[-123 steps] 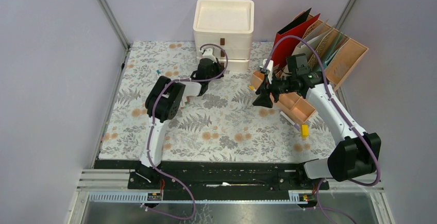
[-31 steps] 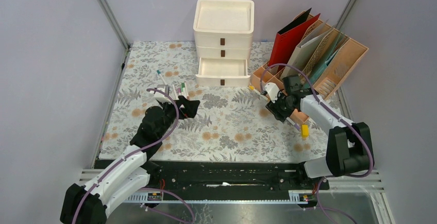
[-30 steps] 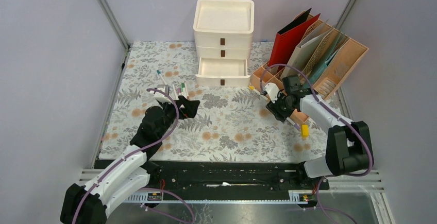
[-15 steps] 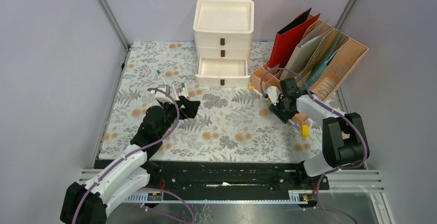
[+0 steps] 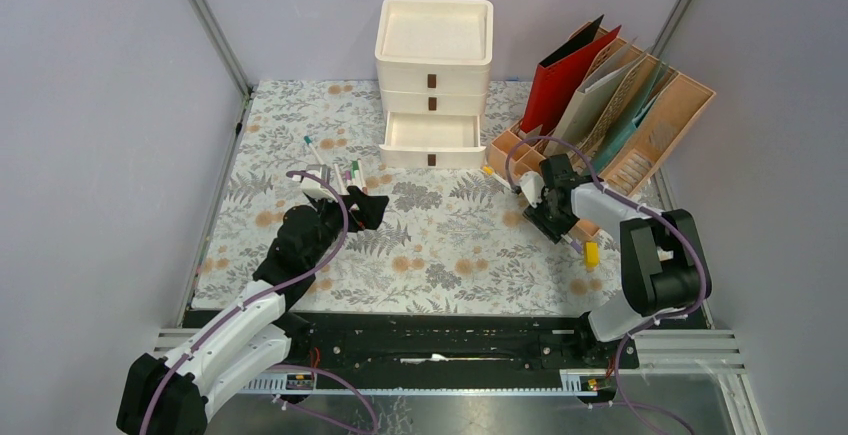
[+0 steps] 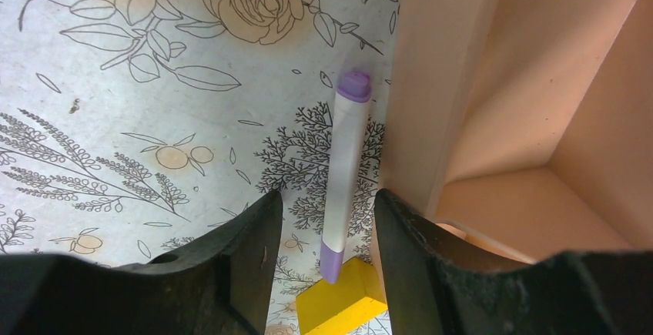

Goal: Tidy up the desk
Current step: Pick up the stationery from the center of the board.

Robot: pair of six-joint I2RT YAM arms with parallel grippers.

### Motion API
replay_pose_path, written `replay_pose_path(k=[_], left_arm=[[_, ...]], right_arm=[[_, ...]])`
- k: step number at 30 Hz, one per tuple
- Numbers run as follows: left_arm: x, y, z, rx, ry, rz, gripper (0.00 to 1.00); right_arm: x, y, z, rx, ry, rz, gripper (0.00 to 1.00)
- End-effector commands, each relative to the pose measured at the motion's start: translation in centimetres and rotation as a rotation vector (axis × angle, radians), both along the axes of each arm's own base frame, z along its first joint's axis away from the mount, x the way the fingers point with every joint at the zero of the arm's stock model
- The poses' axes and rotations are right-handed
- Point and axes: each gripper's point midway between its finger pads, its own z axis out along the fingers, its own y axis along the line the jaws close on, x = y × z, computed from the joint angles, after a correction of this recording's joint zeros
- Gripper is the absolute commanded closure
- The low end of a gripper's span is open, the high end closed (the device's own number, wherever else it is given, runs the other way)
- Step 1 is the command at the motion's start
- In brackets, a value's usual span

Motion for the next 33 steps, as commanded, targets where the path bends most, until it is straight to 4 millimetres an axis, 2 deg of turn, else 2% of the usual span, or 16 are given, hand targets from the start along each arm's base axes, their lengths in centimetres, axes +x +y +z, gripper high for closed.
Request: replay_pose_path(k=[1,5,8,16,27,33], left_arm=[[0.4,-0.1,1.3,-0.024,-0.044,-0.002,0.01],[0.4,-0.2,1.5,-0.022,-0.048,-0.002,0.01],[0.4,-0.1,1.5,-0.022,-0.046,-0.002,0.01],[-0.1,-0.6,1.7,-0.039,-0.046,-0.036,0.01],[-0.8,-1.3,2.5,-0.085,-0.052,-0.076,0.01],[-1.1,-1.6,2.7,-0.118,-0.048,-0.09,0.01]], right_arm=[[-0.2,-0.9,-0.9,-0.048,0.037,-0.02,0.45],[-1.3,0.5,-1.6,0.028,0.112,-0.001,0.47],[-2.3,1.7,-2.0,0.091,0.171,0.019,0.53],[-3.8,4.3,-1.8,0.239,0.265,0.053,0.67],[-3.6,5.8,-0.9,0.314,0.273,0.063,0.85],[-2.0,7.0,1.6,0.381,0.172,0.097,0.97]])
